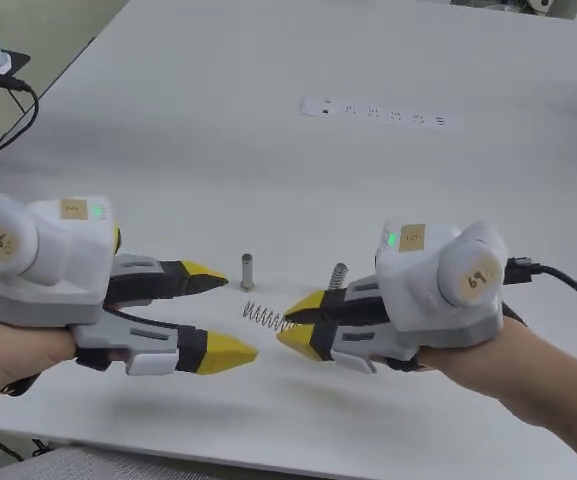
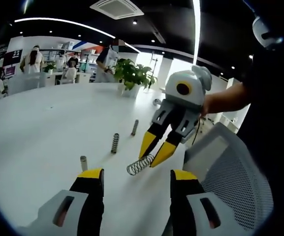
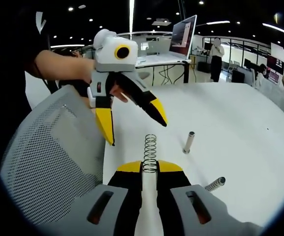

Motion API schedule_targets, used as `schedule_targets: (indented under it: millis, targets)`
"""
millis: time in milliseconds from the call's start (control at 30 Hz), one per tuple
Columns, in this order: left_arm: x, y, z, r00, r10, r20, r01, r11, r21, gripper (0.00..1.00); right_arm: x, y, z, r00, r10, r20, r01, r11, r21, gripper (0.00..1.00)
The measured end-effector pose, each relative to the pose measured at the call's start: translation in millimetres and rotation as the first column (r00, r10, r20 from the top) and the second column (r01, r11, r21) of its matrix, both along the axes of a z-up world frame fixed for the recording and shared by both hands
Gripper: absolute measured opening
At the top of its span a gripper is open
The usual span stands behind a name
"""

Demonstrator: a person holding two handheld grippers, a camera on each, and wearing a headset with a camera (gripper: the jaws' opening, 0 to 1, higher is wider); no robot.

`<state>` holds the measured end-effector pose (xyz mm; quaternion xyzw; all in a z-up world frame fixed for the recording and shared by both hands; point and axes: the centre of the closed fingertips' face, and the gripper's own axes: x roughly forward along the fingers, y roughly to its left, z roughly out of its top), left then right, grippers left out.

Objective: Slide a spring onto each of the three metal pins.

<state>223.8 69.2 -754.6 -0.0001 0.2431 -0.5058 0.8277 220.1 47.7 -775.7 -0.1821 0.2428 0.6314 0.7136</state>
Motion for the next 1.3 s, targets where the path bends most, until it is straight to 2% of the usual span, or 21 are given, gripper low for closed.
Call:
schedule_targets:
  millis: [100,333,700,800,867,1033,1100,1167,1300]
  targets:
    - [-0.8,-4.8,2.1,1.000,-0.018,-0.007,0.018,1.000,-0.021,0.40,-2.1,-3.2,1.5,1.000,0.023,0.015,-0.022,1.000,-0.011,0.07]
    - [-5.0,-13.6,0.5,0.998,-0.062,-0.007,0.061,0.998,-0.025,0.25,-4.9,-4.5,7.0,0.999,0.046,0.024,-0.046,0.999,0.002,0.07]
    - [-7.1,-18.8,7.8,0.996,-0.088,0.006,0.088,0.995,-0.056,0.16,-16.0,-2.3,15.3,0.992,0.118,0.036,-0.119,0.992,0.030,0.07]
    - [-10.0,-20.8,6.5,0.995,-0.102,-0.007,0.101,0.993,-0.059,0.11,-15.5,-2.5,16.1,0.993,0.116,0.037,-0.117,0.992,0.038,0.07]
    - [-11.0,-22.1,5.3,0.994,-0.107,-0.008,0.106,0.993,-0.057,0.10,-14.8,-3.8,15.0,0.992,0.117,0.042,-0.118,0.993,0.025,0.07]
    - [-8.2,-24.3,8.7,0.994,-0.110,0.023,0.111,0.992,-0.063,0.08,-14.7,-5.4,17.4,0.992,0.118,0.045,-0.119,0.993,0.028,0.07]
    - [-7.7,-25.2,9.0,0.994,-0.110,0.022,0.111,0.992,-0.065,0.07,-14.3,-6.2,17.7,0.992,0.115,0.043,-0.116,0.993,0.028,0.07]
    - [-7.0,-26.5,11.0,0.991,-0.122,0.061,0.126,0.991,-0.056,0.07,-13.8,-7.1,18.4,0.992,0.115,0.047,-0.116,0.993,0.030,0.07]
    - [-6.6,-27.7,15.4,0.989,-0.124,0.084,0.130,0.989,-0.068,0.05,-11.5,-8.5,22.4,0.993,0.105,0.053,-0.107,0.993,0.050,0.07]
